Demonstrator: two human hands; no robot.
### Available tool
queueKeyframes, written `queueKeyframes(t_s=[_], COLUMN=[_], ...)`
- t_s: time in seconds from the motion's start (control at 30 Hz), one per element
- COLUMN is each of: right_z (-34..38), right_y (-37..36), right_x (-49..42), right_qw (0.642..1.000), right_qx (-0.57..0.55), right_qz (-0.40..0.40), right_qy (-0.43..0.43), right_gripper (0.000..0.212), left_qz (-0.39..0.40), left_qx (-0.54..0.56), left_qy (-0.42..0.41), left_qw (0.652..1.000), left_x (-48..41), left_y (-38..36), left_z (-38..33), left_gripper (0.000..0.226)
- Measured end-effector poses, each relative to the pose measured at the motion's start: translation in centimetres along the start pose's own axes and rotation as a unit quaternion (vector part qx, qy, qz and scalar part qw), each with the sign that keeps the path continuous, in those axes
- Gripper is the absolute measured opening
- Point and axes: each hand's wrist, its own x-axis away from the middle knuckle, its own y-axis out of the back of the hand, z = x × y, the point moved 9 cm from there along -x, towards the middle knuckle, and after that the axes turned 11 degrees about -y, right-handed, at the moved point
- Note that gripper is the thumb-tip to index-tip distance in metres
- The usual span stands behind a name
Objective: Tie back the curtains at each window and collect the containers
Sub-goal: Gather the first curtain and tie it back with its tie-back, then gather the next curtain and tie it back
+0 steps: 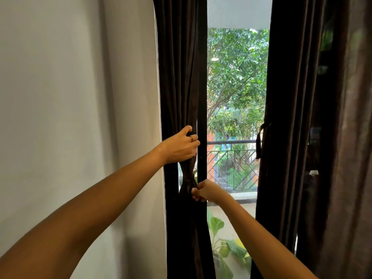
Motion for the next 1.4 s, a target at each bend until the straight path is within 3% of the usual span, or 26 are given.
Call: queueKeyframes(t_s=[0.27,0.5,0.67,0.83,0.97,1.1,1.4], right_z=[-0.1,0.2,1.4,1.2,-0.9,-3.4,-7.7], right_y=[-1.5,-1.5,-2.2,-2.0,1.8,6.8,20.0], right_x=[-0.9,-1.8,-0.8,-0.5,-0.6,-0.4,1.5], right_qw=[0.995,0.977,0.985,0.997,0.989,0.980,0.935], right_qx=[0.059,0.206,0.164,0.030,0.018,-0.044,-0.014], right_qz=[0.059,-0.017,-0.052,-0.059,-0.141,-0.192,-0.355], right_qy=[-0.051,-0.046,-0.014,0.026,0.031,0.011,0.010], right_gripper=[0.031,0.033,0.033,0.020,0.022,0.018,0.017], left_qz=[0.034,0.074,0.155,0.086,0.022,0.023,-0.022], left_qx=[0.006,0.078,0.153,0.257,0.295,0.385,0.499], left_qy=[0.014,0.074,0.134,0.206,0.244,0.298,0.320], left_qw=[0.999,0.991,0.967,0.940,0.924,0.873,0.805], left_x=[-0.8,-1.4,-1.9,-2.6,-2.9,-3.3,-11.1], left_y=[-0.9,-2.7,-3.8,-3.8,-3.8,-5.1,-5.1], left_z=[-0.5,-0.3,-0.4,-1.0,-1.4,-1.7,-3.0], left_gripper=[0.015,0.020,0.024,0.039,0.044,0.043,0.027])
